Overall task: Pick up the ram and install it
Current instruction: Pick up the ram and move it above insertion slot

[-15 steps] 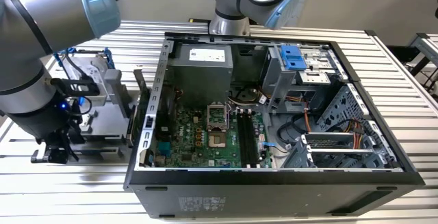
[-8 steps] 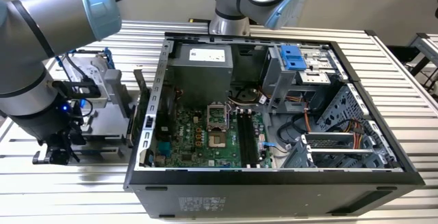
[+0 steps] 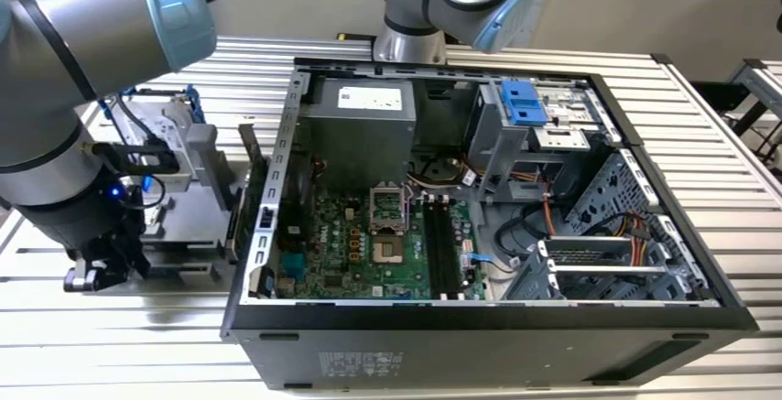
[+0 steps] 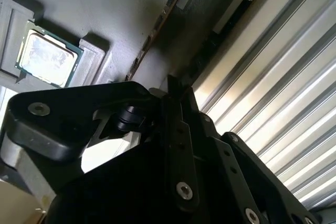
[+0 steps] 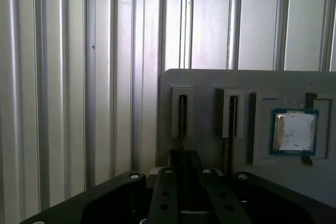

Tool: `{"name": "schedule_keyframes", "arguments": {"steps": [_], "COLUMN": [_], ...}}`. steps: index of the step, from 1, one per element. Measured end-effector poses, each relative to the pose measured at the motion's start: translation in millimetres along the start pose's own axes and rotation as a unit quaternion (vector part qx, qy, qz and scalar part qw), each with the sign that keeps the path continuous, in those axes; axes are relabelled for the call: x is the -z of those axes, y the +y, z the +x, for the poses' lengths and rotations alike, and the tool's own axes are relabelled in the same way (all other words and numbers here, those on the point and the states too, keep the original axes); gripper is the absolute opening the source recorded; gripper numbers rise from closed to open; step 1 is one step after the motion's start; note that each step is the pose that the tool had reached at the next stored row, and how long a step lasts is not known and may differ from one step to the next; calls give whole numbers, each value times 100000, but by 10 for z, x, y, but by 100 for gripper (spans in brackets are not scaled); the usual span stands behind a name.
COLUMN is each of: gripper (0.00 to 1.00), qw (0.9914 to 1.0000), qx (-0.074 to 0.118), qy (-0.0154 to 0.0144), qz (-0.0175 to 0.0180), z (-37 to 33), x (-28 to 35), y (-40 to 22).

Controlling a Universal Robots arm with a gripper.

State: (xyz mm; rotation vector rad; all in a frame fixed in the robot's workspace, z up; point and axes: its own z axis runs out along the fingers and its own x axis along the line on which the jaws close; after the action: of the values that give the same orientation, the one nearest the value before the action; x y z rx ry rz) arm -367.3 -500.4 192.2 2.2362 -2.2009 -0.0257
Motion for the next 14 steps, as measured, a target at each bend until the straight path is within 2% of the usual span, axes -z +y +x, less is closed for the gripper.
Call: {"name": "schedule_keyframes", "arguments": {"steps": [8, 9, 14], "gripper": [100, 0, 0], "qw": [100000, 100000, 100000], "qx": [120, 118, 118], "qy": [6, 6, 4], "qz": [2, 3, -1], "z": [0, 0, 0], "x": [7, 7, 7], "y": [3, 3, 5]}}
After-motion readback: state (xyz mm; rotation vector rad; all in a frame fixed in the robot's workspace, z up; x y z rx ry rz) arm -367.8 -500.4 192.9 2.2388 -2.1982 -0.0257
